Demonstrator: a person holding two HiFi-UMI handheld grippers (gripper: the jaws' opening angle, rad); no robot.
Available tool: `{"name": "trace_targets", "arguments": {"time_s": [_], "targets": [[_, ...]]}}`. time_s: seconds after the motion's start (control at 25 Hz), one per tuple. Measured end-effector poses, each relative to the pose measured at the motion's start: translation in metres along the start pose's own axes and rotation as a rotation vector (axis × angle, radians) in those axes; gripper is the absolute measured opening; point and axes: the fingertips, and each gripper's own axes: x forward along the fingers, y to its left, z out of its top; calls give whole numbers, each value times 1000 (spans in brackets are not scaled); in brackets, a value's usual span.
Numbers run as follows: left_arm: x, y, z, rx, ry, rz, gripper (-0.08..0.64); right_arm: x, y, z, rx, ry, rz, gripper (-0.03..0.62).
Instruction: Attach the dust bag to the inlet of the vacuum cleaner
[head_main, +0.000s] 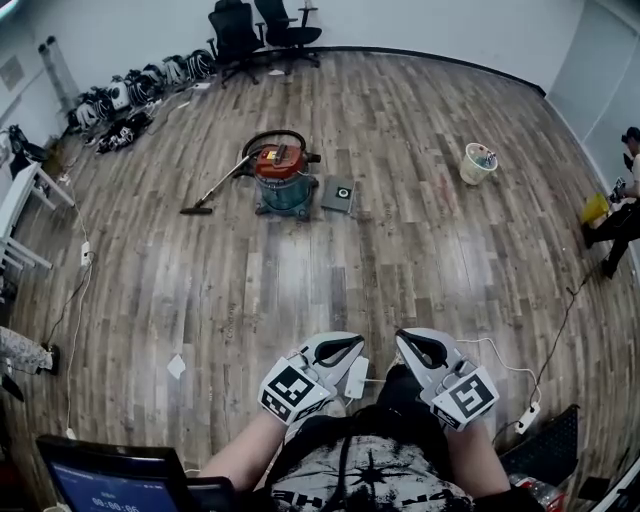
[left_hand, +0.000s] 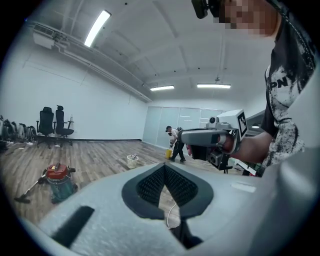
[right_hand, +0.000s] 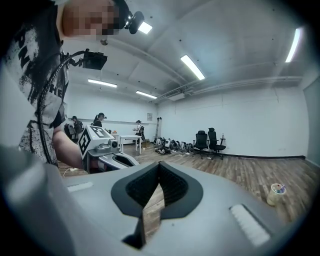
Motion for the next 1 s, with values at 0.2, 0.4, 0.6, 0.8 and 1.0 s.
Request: {"name": "trace_targets", "arguments": {"time_s": [0.2, 0.4, 0.6, 0.8, 1.0], "targets": [[51, 66, 14, 3, 16, 68, 2, 40, -76, -9, 5, -11, 41, 5], [105, 120, 36, -8, 24, 148, 0, 60, -165, -5, -18, -52, 78, 3], [184, 144, 87, 37, 26, 174, 2, 67, -247, 12, -48, -81, 156, 3], [245, 163, 127, 62, 10, 201, 2, 62, -324, 11, -56, -87, 175, 5], [285, 175, 135, 64, 37, 220, 2, 60, -368, 8, -46, -96, 189, 5]]}}
